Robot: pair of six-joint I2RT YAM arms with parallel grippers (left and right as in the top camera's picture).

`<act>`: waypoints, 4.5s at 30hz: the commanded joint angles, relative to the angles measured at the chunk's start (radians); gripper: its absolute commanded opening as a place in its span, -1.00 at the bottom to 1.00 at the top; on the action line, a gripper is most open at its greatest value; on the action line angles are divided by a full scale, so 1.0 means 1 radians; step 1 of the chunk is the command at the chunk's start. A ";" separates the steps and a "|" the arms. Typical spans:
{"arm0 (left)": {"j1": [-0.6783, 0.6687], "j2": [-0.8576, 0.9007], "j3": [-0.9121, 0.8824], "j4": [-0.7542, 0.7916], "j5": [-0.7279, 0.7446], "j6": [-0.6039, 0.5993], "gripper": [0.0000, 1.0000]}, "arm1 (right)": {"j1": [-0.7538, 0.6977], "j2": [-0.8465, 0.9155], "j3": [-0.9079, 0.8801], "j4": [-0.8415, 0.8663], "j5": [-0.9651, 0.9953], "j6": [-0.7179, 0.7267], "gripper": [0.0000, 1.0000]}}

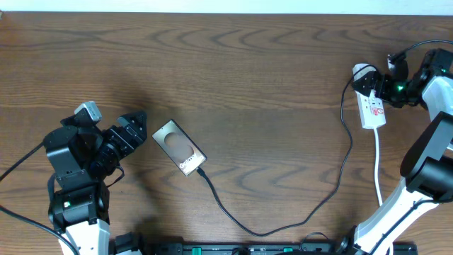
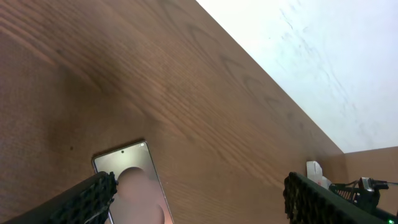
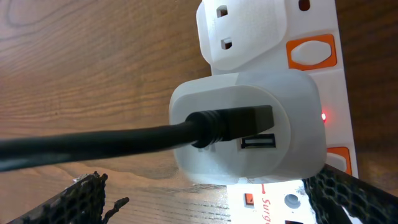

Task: Plug charger to phone and switch on socket

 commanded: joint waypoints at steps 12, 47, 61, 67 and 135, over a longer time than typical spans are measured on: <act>0.004 0.001 0.017 0.000 -0.002 0.024 0.76 | -0.017 0.013 0.058 -0.106 0.086 0.076 0.98; 0.004 0.074 0.017 0.000 -0.002 0.024 0.76 | 0.034 -0.657 0.354 -0.597 0.402 0.127 0.99; 0.004 0.104 0.017 0.001 -0.002 0.023 0.76 | 0.034 -0.651 0.352 -0.615 0.402 0.127 0.99; 0.004 0.104 0.017 0.000 -0.002 0.024 0.76 | 0.034 -0.651 0.352 -0.615 0.402 0.127 0.99; -0.313 -0.823 -0.671 0.538 -0.583 0.304 0.76 | 0.034 -0.651 0.352 -0.615 0.402 0.127 0.98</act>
